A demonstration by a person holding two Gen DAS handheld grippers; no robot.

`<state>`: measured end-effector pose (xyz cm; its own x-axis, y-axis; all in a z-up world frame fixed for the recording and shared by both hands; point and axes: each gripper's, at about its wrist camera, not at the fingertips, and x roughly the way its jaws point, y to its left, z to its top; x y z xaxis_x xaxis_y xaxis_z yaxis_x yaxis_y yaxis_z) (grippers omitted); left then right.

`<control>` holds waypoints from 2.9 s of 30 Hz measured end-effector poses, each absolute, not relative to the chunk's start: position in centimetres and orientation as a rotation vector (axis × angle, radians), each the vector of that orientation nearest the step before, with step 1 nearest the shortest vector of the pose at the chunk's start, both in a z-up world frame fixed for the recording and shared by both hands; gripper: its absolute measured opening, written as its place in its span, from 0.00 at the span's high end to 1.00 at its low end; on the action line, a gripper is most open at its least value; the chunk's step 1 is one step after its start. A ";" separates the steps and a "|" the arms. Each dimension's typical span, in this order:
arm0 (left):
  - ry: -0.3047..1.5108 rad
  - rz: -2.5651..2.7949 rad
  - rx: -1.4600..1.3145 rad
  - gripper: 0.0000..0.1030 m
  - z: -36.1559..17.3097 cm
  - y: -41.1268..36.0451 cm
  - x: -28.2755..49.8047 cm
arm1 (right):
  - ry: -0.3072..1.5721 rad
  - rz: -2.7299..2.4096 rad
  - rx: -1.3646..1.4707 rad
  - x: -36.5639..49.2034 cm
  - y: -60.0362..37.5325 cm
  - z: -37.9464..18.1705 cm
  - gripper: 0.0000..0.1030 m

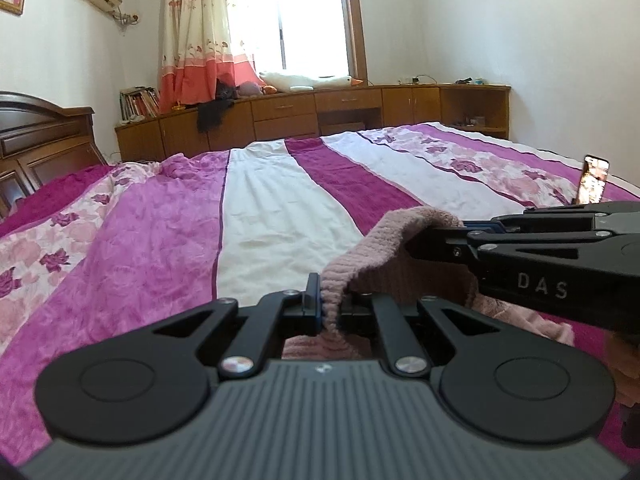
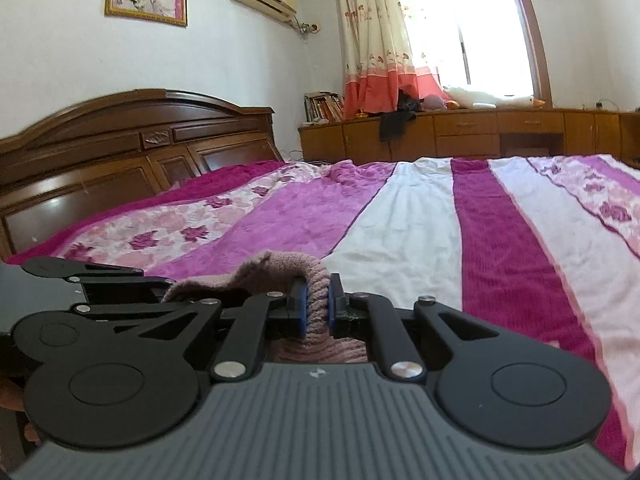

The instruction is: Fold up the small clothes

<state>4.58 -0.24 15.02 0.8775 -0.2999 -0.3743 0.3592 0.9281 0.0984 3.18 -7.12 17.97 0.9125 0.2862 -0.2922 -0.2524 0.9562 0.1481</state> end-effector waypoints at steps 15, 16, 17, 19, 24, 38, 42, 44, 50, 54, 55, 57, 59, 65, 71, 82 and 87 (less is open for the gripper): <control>0.604 -0.319 0.236 0.92 3.9 -2.1 17.3 | 0.582 0.180 0.042 18.1 -6.9 6.3 0.90; 0.628 -0.320 0.247 0.92 3.1 -2.2 17.9 | 0.606 0.179 0.049 18.7 -6.9 5.3 0.90; 0.645 -0.323 0.250 0.91 2.7 -2.2 18.3 | 0.632 0.179 0.058 19.4 -7.0 4.4 0.90; 0.673 -0.327 0.240 0.90 2.0 -2.1 19.0 | 0.671 0.172 0.078 20.4 -7.1 2.9 0.89; 0.722 -0.331 0.181 0.90 1.7 -1.6 19.9 | 0.710 0.163 0.108 21.1 -7.2 1.2 0.88; 0.694 -0.312 0.159 0.63 5.8 -0.4 16.5 | 0.644 0.198 0.175 15.6 -8.8 5.9 0.48; 0.666 -0.307 0.152 0.63 7.2 0.1 14.8 | 0.608 0.197 0.190 13.1 -9.3 7.4 0.47; 0.661 -0.302 0.140 0.63 7.7 0.4 13.9 | 0.593 0.194 0.191 12.0 -9.5 8.0 0.46; 0.628 -0.293 0.152 0.63 9.1 1.0 10.9 | 0.556 0.190 0.193 8.3 -10.2 9.7 0.46; 0.624 -0.285 0.153 0.63 9.4 1.4 9.3 | 0.565 0.182 0.202 6.0 -10.6 10.1 0.45; 0.627 -0.286 0.145 0.63 9.5 1.6 8.9 | 0.566 0.181 0.201 5.6 -10.6 10.1 0.45; 0.630 -0.288 0.135 0.63 9.5 1.8 8.2 | 0.569 0.179 0.198 4.5 -10.7 10.1 0.45; 0.631 -0.287 0.135 0.63 9.5 2.0 7.4 | 0.574 0.179 0.200 3.7 -10.7 10.0 0.45; 0.638 -0.284 0.128 0.63 9.4 2.7 5.5 | 0.587 0.164 0.197 1.8 -10.9 9.7 0.45; 0.646 -0.249 0.106 0.63 9.1 3.8 4.2 | 0.600 0.173 0.169 0.3 -10.8 9.2 0.45; 0.659 -0.238 0.090 0.63 8.8 4.4 2.6 | 0.621 0.247 0.053 -0.3 -9.2 7.9 0.45; 0.669 -0.251 0.093 0.63 8.4 4.1 2.3 | 0.630 0.271 -0.034 0.8 -7.6 6.8 0.45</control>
<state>2.34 4.08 8.41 0.7554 -0.1997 -0.6242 0.2594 0.9658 0.0049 0.83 -7.64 6.79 0.7740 0.2397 -0.5861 -0.2601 0.9642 0.0509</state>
